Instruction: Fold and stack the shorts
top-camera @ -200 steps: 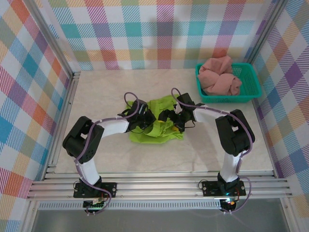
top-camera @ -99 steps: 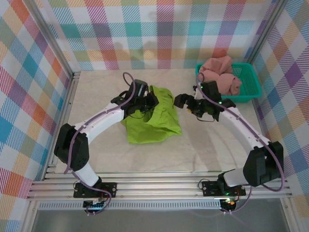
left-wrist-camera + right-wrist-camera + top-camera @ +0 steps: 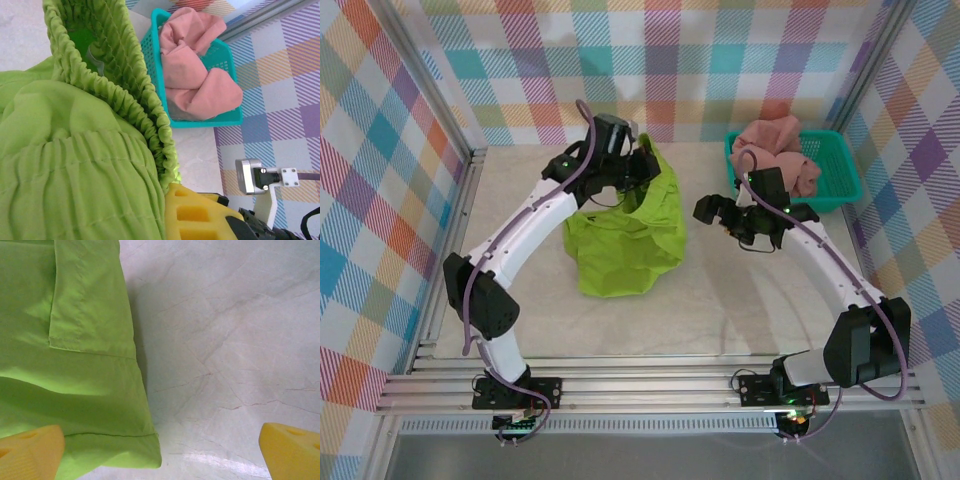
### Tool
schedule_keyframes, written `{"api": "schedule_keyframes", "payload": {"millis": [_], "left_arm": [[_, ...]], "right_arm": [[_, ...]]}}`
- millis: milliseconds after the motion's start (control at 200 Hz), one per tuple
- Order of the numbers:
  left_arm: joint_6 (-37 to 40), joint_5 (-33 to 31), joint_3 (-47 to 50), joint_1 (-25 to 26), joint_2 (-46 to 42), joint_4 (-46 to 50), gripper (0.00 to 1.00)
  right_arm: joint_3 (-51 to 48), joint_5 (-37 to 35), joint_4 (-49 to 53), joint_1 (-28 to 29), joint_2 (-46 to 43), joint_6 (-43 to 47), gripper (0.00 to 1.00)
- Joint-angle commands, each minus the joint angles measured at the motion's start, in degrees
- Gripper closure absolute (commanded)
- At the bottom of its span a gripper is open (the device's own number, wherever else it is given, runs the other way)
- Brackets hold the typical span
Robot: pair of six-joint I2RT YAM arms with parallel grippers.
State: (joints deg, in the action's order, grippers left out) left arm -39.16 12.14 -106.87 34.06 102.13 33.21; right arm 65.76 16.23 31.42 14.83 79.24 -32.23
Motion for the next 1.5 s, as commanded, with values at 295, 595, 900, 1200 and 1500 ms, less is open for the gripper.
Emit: {"api": "schedule_keyframes", "payload": {"millis": [295,595,900,1200,1500], "left_arm": [[3.0,3.5,26.9,-6.0,-13.0,-10.2,1.00],[4.3,8.4,52.9,-19.1,-15.8,-25.2,0.95],[8.5,3.4,51.3,-23.3,-17.1,-20.2,0.04],[1.9,9.1,43.1,-15.6,-19.8,-21.7,0.00],[2.2,3.5,48.0,-13.2,-10.5,-24.7,0.00]], "right_arm": [[-0.3,0.0,1.3,-0.6,-0.1,1.5,0.01],[-4.0,0.4,0.4,-0.6,-0.3,0.9,0.01],[-6.3,1.3,-0.1,-0.6,-1.0,0.6,0.00],[-6.5,2.7,-2.1,-0.6,-0.7,-0.3,0.01],[-7.2,0.8,-0.3,-0.5,-2.6,1.3,0.00]]}}
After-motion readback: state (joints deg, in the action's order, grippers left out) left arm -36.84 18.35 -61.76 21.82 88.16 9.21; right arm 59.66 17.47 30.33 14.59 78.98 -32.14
